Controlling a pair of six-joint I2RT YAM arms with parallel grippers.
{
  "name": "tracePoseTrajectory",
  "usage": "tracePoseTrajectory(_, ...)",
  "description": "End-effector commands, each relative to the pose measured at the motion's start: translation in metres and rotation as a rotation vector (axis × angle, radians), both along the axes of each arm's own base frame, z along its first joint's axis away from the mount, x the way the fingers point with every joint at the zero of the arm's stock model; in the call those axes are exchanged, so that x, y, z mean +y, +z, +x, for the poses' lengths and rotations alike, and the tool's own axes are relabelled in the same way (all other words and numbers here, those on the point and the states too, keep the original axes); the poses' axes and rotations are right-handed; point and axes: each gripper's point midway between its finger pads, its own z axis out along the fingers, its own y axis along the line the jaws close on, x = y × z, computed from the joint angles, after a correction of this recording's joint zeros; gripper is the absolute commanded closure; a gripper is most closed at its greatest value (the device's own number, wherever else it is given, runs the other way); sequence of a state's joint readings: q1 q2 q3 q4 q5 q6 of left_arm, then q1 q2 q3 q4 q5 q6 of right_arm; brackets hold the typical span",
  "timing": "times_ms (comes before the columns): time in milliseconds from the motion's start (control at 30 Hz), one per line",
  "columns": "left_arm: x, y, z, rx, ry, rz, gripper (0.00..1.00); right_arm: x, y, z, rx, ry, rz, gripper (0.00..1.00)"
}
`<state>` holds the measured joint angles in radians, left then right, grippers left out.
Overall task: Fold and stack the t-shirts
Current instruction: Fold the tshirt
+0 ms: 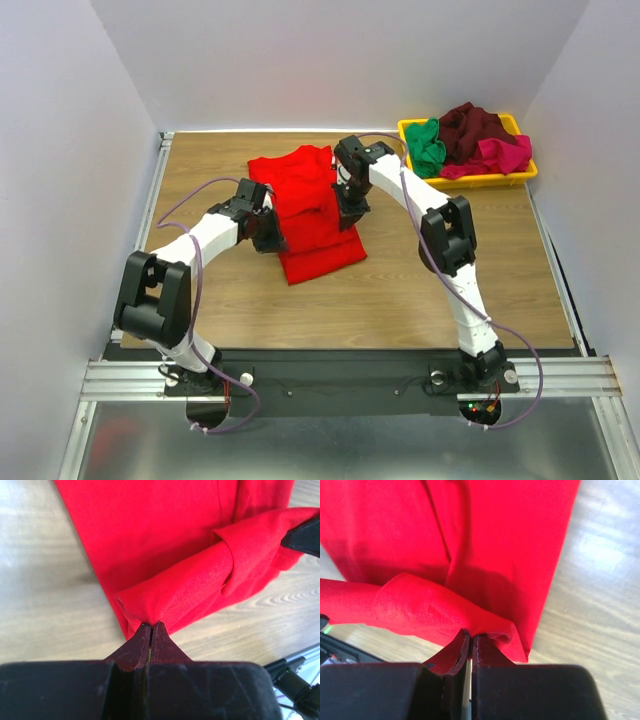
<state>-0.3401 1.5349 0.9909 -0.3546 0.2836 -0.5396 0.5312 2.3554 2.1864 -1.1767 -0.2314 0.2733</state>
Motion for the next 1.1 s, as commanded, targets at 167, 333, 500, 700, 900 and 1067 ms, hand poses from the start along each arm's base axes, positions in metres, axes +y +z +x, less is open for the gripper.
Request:
tracePoseTrajectory(167,0.008,0.008,0.038,-0.07,-0.005,0.036,1.0,-0.008,0.002,0.035,-0.081,-0.023,-0.015,1.0)
tracePoseTrajectory(333,0.012,0.004,0.045,-0.073,0.01,0.048,1.0,-0.008,0.001,0.046,-0.108,-0.033,-0.014,0.99)
tracePoseTrajectory(500,0.014,-0.001,0.054,-0.064,0.022,0.064,0.99,-0.006,0.001,0.058,-0.145,-0.051,-0.012,0.91)
tracePoseTrajectory(700,0.015,0.032,0.084,-0.144,0.059,0.084,0.41,-0.007,0.055,0.09,-0.315,-0.12,0.047,0.39)
tracePoseTrajectory(900,0.007,0.08,0.102,-0.258,0.076,0.036,0.36,-0.002,0.098,0.085,-0.386,-0.142,0.138,0.33)
tracePoseTrajectory(1067,-0.009,0.069,0.081,-0.256,0.024,0.001,0.36,0.01,0.088,0.046,-0.289,-0.059,0.18,0.33)
